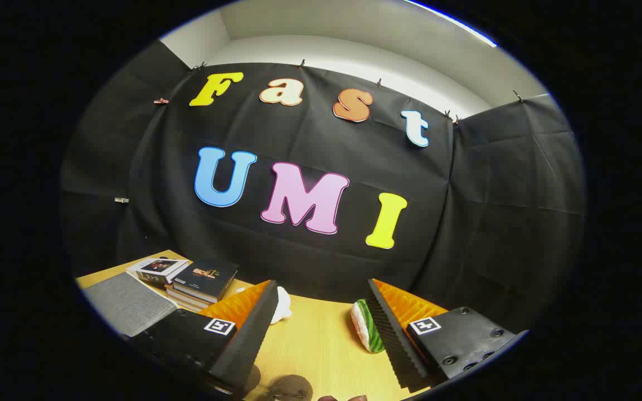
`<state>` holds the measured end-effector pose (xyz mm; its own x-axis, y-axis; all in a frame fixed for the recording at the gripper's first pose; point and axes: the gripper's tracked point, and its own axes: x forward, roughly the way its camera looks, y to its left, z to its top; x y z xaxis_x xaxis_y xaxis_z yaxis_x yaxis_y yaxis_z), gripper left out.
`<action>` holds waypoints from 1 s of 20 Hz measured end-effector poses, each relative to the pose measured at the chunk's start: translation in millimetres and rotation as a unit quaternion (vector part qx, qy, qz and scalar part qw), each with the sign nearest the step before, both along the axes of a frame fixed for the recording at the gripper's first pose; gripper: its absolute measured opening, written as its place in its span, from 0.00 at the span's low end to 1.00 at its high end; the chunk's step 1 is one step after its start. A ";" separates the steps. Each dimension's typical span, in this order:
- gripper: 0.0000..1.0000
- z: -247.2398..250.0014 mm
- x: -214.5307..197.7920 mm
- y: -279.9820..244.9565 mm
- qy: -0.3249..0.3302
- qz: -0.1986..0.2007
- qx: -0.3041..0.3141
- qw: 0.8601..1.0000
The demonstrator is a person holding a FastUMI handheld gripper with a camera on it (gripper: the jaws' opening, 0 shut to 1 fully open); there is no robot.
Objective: Open the storage box then place both shoes into the box .Put the left shoe in first, then the right shoe, with the right side of both shoes facing outward in a uniform manner.
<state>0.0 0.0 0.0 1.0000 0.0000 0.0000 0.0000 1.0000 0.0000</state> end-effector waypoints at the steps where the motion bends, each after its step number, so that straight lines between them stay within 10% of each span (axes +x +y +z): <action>1: 0.97 -0.2 -0.6 -0.3 0.000 0.000 0.000 1.000; 20: 0.97 -12.9 0.0 1.5 0.017 0.009 -0.007 1.000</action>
